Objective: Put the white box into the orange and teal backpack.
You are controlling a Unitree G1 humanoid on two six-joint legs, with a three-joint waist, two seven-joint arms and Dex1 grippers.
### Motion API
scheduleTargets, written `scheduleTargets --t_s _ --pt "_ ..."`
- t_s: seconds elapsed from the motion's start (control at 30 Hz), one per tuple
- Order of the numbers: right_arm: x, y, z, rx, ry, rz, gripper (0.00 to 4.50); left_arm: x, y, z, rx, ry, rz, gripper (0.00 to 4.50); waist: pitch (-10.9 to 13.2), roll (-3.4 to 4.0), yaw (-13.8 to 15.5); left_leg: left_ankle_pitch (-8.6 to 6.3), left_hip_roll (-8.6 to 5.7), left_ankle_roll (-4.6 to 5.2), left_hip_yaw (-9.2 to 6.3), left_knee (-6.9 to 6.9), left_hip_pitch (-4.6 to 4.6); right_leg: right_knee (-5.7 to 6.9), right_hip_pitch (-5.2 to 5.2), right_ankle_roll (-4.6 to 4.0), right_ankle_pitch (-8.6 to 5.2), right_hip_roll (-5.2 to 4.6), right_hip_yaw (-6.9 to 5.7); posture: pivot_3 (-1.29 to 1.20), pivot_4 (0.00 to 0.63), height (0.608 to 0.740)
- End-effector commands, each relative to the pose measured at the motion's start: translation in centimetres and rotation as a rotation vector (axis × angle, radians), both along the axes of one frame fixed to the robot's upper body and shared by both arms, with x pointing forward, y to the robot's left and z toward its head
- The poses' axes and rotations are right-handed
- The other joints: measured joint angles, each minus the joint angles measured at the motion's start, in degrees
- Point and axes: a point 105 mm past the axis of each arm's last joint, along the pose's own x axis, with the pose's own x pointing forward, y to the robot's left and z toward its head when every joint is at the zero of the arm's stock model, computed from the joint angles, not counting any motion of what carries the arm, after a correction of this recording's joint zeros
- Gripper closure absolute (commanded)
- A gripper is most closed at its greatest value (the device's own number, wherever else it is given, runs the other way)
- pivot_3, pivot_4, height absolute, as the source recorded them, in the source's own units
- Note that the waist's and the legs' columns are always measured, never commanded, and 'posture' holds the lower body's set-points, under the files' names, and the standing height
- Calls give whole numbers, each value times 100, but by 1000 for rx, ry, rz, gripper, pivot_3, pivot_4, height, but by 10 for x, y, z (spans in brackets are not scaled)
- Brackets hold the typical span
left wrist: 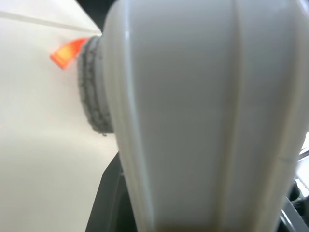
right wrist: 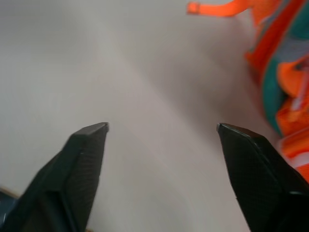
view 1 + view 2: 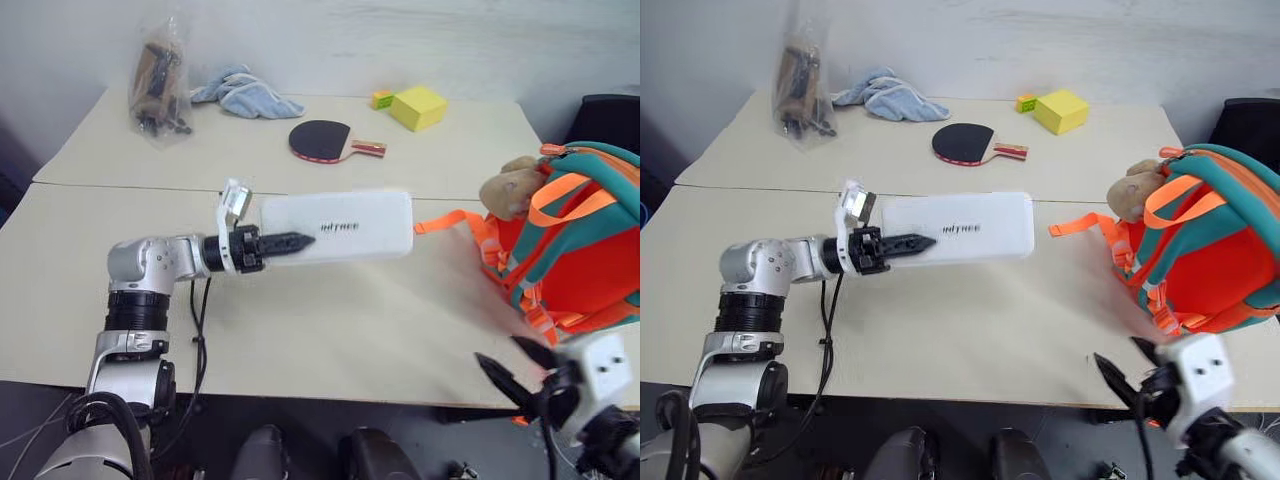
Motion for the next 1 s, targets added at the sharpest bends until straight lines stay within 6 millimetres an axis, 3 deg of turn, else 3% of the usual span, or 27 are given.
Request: scheduleTargets --t_s 0.03,0.37,0.47,0.67,0.73,0.83,1.0 --pt "23 -30 23 41 -98 -161 50 -3 -3 33 -49 -159 2 3181 6 6 -2 2 0 -3 0 -1 0 1 -1 -1 1 -1 -1 0 150 740" --pt "99 -34 40 190 -182 -148 50 5 -11 35 2 -208 50 3181 15 24 65 37 -4 -22 -4 -46 -50 -26 -55 -4 -1 10 1 0 150 740" --pt "108 -36 44 197 -216 -145 637 7 -9 34 10 -212 70 3181 16 24 74 43 -9 -12 -1 -36 -100 6 -115 -3 0 5 3 0 150 740" --pt "110 -25 50 172 -242 -41 2580 11 2 35 13 -222 152 3181 17 27 74 45 -9 -10 -2 -31 -100 12 -112 -3 0 4 2 0 150 740" --pt "108 -14 54 173 -250 45 3339 12 5 36 15 -231 175 3181 18 27 65 46 -9 -8 -2 -29 -98 18 -112 -3 0 3 2 0 150 740" --pt "98 21 58 170 -222 279 4361 16 12 41 20 -246 207 3181 22 33 63 51 -8 -12 -2 -29 -93 27 -113 -3 0 6 2 0 150 740" --pt "65 81 67 160 -146 710 4434 24 24 51 27 -287 253 3181 27 34 51 57 -2 -18 -4 -31 -87 37 -113 -3 0 13 1 0 150 740"
